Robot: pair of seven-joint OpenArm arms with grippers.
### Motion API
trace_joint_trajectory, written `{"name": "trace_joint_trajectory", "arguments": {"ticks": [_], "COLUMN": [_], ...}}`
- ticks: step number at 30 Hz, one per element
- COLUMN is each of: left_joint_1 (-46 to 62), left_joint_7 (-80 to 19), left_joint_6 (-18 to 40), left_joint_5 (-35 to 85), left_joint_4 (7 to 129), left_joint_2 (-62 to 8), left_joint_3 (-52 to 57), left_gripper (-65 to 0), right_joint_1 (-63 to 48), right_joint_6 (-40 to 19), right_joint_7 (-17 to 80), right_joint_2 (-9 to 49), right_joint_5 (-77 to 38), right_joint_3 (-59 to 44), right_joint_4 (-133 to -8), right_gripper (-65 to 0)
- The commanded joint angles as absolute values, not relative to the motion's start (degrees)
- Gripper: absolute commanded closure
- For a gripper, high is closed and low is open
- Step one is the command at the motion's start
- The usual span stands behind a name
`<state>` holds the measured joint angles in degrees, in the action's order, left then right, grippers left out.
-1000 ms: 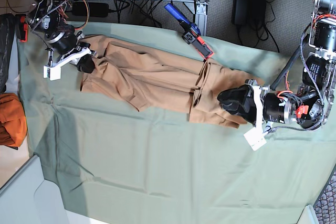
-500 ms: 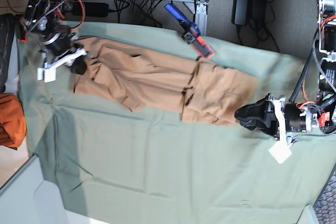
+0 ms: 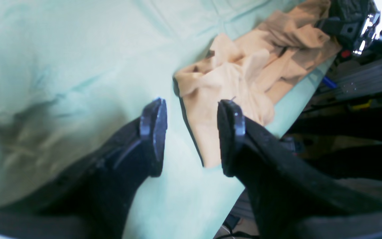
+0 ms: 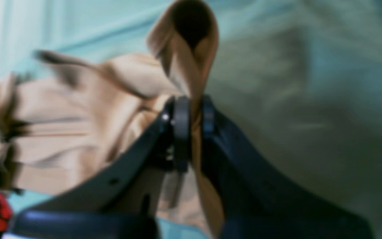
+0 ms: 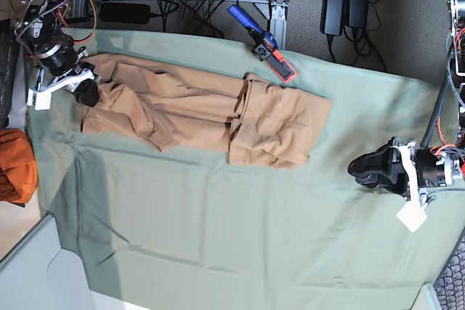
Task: Fold the T-shirt properly
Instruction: 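Carry the collar end with the right gripper over onto the folded hem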
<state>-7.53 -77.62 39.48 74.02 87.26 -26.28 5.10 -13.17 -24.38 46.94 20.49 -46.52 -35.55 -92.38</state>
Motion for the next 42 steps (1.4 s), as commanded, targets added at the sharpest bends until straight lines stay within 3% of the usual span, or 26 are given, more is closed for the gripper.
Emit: {"name": "trace_joint_trajectory", "arguments": {"ticks": [1, 12, 26, 31, 42], "left_joint_1": [-7.7, -1.0, 0.7, 1.1, 1.1], "left_joint_7": [-77.0, -76.9, -77.0, -76.9, -76.9], "left_joint_6": [40.0, 40.0, 40.0, 40.0, 40.0], "left_joint_5": [75.1, 74.3, 74.3, 74.4, 74.5], "left_joint_4": [88.2, 88.2, 88.2, 88.2, 88.2], "left_joint_2": [-27.5, -29.1, -31.3, -31.3, -31.3], "left_joint_3": [5.4, 5.4, 5.4, 5.4, 5.4], "left_gripper": [-28.5, -28.5, -28.5, -28.5, -28.5], "right_joint_1": [-12.7, -11.6, -8.9, -8.8, -8.7], "right_joint_6": [-31.3, -31.4, -31.4, -31.4, -31.4], "right_joint_7": [46.3, 47.4, 46.7, 46.2, 41.8], "right_joint_2": [20.8, 7.0, -5.4, -8.6, -8.6], "right_joint_5": [-48.9, -51.2, -48.4, -47.4, -41.1], "right_joint_3": [-36.1, -29.9, -17.5, -12.7, -2.0], "right_joint_4": [-94.3, -104.7, -105.2, -105.3, -105.3], "right_gripper": [0.0, 0.0, 0.0, 0.0, 0.0]}}
